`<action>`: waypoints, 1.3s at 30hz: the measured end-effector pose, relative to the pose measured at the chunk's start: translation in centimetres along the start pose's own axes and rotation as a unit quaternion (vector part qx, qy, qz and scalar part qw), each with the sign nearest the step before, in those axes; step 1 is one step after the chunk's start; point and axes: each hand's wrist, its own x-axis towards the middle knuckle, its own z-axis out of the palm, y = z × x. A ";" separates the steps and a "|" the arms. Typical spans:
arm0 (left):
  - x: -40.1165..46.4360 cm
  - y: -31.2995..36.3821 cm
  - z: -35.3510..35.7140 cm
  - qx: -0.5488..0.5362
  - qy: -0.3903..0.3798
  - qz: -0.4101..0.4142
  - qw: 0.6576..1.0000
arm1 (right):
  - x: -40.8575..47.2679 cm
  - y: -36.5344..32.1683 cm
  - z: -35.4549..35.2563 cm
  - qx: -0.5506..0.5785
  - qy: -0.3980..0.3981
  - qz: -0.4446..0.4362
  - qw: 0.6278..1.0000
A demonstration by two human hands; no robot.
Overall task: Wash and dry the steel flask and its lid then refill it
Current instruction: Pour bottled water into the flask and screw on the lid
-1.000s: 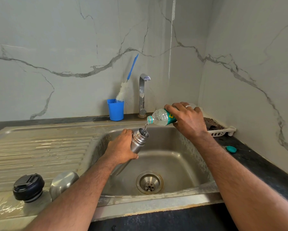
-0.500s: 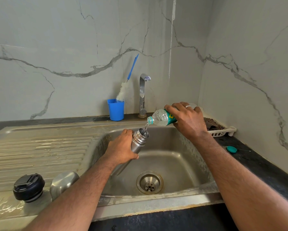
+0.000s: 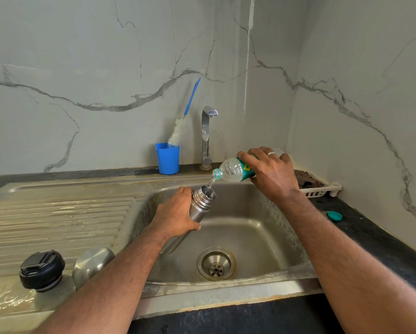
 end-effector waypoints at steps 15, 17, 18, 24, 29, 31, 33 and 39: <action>-0.1 0.0 -0.1 -0.003 0.001 0.000 1.000 | 0.1 0.2 0.3 -0.004 0.006 0.004 1.000; -0.1 0.0 -0.1 -0.003 0.000 0.000 1.000 | 0.1 0.2 0.3 -0.006 0.007 0.003 1.000; 0.0 0.0 0.0 -0.003 -0.001 0.000 1.000 | 0.1 0.2 0.3 -0.006 0.007 0.003 1.000; 0.0 0.0 0.0 -0.003 -0.001 0.000 1.000 | 0.2 0.3 0.3 -0.005 0.009 0.002 1.000; -0.1 0.0 0.0 -0.004 0.001 0.000 1.000 | 0.2 0.3 0.4 -0.008 0.011 0.001 1.000; -0.1 0.0 0.0 -0.004 0.001 0.002 1.000 | 0.2 0.3 0.5 -0.008 0.013 -0.001 1.000; -0.1 0.0 -0.1 -0.005 0.000 0.002 1.000 | 0.2 0.3 0.5 -0.008 0.018 -0.001 1.000; -0.2 0.0 -0.1 -0.004 0.001 0.002 1.000 | 0.3 0.5 0.5 -0.009 0.017 0.001 1.000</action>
